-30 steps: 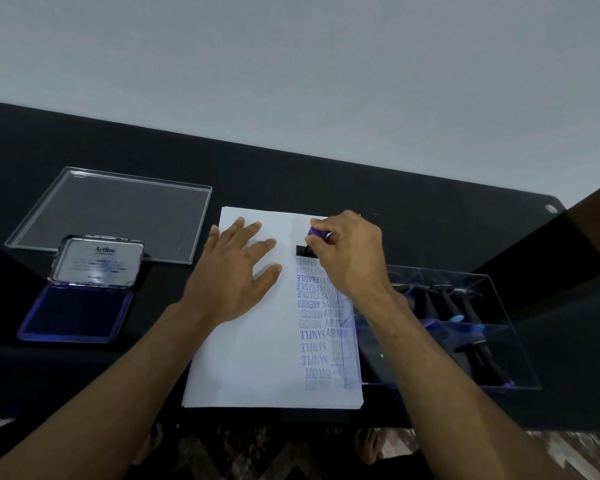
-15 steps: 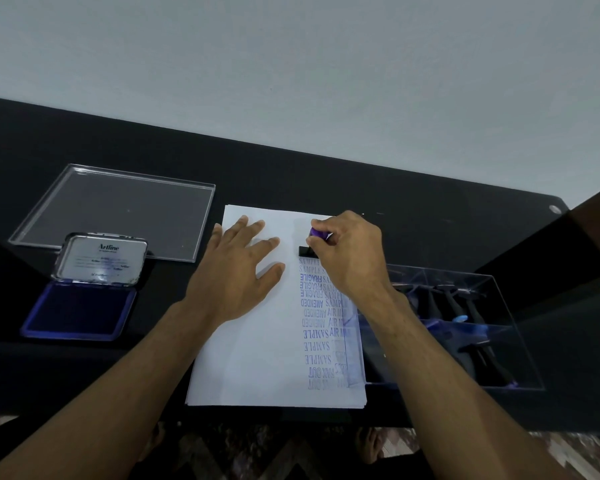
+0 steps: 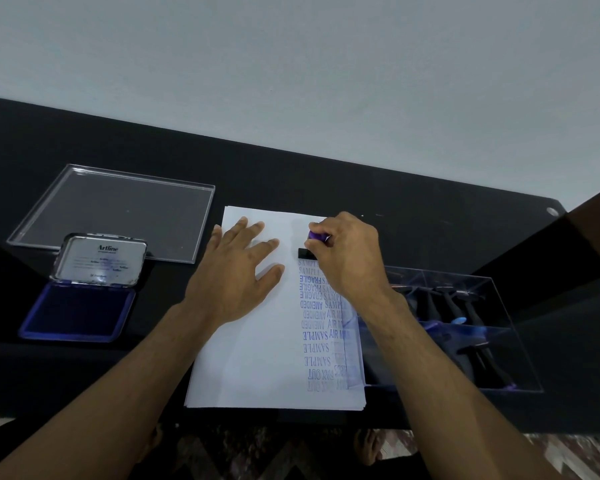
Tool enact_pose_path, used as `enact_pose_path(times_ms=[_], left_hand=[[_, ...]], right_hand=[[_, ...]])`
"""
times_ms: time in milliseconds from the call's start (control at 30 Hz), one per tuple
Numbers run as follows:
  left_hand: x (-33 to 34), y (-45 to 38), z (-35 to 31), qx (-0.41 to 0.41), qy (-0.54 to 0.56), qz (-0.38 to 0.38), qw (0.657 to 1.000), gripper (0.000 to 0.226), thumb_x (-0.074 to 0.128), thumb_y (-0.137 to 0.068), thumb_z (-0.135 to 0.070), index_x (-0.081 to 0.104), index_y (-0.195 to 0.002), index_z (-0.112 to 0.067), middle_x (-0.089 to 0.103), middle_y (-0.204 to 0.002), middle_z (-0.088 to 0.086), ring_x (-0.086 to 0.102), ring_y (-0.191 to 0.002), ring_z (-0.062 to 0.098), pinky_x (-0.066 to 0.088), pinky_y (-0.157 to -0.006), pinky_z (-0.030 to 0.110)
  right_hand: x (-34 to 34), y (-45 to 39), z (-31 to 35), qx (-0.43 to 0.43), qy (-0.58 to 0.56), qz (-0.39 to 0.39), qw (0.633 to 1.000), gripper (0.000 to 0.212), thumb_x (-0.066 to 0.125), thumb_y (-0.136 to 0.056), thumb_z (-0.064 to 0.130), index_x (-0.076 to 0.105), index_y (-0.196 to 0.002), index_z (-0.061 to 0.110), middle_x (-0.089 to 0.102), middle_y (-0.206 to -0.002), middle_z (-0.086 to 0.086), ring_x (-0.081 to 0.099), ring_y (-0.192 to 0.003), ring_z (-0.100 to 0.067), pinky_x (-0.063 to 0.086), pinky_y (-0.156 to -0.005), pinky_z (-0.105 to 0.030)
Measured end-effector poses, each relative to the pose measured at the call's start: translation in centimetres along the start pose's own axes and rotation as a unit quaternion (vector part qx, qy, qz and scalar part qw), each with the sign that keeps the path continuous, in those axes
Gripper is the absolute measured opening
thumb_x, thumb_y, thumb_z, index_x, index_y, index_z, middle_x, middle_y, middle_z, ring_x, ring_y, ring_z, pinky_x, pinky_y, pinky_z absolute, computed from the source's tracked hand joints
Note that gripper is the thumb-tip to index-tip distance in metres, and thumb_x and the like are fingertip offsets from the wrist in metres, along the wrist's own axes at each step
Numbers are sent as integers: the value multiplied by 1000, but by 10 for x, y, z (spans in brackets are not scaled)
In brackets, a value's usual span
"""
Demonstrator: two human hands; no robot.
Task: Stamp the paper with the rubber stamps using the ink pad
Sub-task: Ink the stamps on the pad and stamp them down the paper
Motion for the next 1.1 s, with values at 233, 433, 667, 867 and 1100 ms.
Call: enact_pose_path(times_ms=[233, 433, 667, 867, 1100], left_hand=[[-1, 1, -1, 10, -2, -9, 1000, 68, 28, -93, -69, 52, -145, -32, 34, -162, -1, 19, -153, 21, 10, -125, 54], [-1, 1, -1, 14, 0, -13, 1000, 71, 24, -93, -71, 52, -145, -32, 34, -162, -2, 18, -154, 20, 10, -125, 54], [0, 1, 0, 8, -1, -2, 1000, 71, 24, -92, -71, 50, -146, -33, 31, -163, -3, 16, -154, 20, 8, -125, 53], [0, 1, 0, 8, 0, -3, 1000, 72, 25, -92, -72, 51, -146, -32, 32, -162, -2, 17, -154, 21, 10, -124, 55], [0, 1, 0, 15, -5, -14, 1000, 76, 20, -91, -74, 53, -144, -31, 35, -161, 0, 20, -153, 22, 12, -124, 56]], right_hand=[[1, -3, 1, -1, -6, 1, 1000, 28, 71, -89, 25, 72, -116, 16, 67, -110, 0, 53, -84, -5, 39, -79, -11], [1, -4, 0, -3, 0, 2, 1000, 27, 72, -89, 25, 72, -114, 16, 66, -108, 1, 54, -83, -5, 39, -78, -10], [3, -5, 0, 1, 1, -2, 1000, 23, 72, -89, 24, 73, -111, 15, 67, -106, 2, 53, -80, -5, 28, -66, 0], [4, -7, -2, 8, 3, 4, 1000, 22, 73, -89, 21, 74, -109, 15, 67, -105, 1, 54, -79, -6, 27, -65, -1], [4, -3, -1, -4, 6, -2, 1000, 22, 72, -89, 22, 73, -110, 15, 66, -104, 1, 57, -83, -8, 44, -81, -14]])
Point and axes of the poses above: each hand's wrist, its own y-axis away from the middle knuckle, its own x-axis out of the palm, z = x × y, the point moved 10 cm from there along -y, towards the middle knuckle
